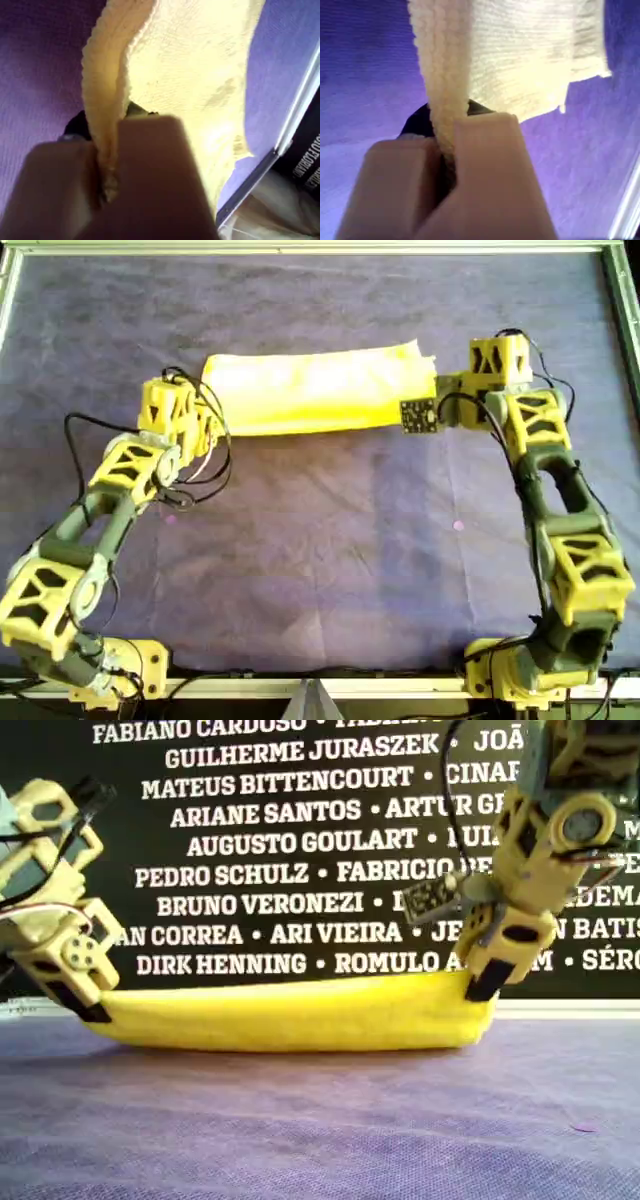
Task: Fold a cloth
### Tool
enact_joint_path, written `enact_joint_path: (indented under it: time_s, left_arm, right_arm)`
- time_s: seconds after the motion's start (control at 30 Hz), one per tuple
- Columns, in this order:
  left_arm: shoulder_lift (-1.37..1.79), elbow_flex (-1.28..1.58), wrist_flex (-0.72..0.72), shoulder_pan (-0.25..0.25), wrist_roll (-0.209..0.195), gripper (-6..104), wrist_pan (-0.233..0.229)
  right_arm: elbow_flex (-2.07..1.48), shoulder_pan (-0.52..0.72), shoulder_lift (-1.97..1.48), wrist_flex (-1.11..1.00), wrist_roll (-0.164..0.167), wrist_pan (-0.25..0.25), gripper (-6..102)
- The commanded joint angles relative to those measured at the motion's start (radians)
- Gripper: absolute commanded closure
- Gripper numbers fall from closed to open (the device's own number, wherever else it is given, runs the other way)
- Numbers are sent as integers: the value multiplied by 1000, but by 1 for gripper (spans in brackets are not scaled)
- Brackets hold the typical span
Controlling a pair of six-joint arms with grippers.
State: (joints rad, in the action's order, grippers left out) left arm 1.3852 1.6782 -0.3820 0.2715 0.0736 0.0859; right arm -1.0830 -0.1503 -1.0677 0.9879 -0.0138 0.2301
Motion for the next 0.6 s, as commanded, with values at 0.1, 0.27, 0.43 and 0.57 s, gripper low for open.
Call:
enact_joint_path:
  time_s: [0.1,0.27,0.43,0.57]
  left_arm:
    - [123,28,3,43,-8,98,-6]
    - [156,126,3,110,-8,98,-6]
    - [255,219,3,100,-8,98,-6]
    - [339,299,3,104,-8,98,-6]
  right_arm:
    - [-268,-40,-249,-29,6,5,96]
    - [-430,-48,-308,-149,6,3,96]
    - [-618,-48,-469,-242,6,3,96]
    - [-767,-48,-584,-324,6,3,96]
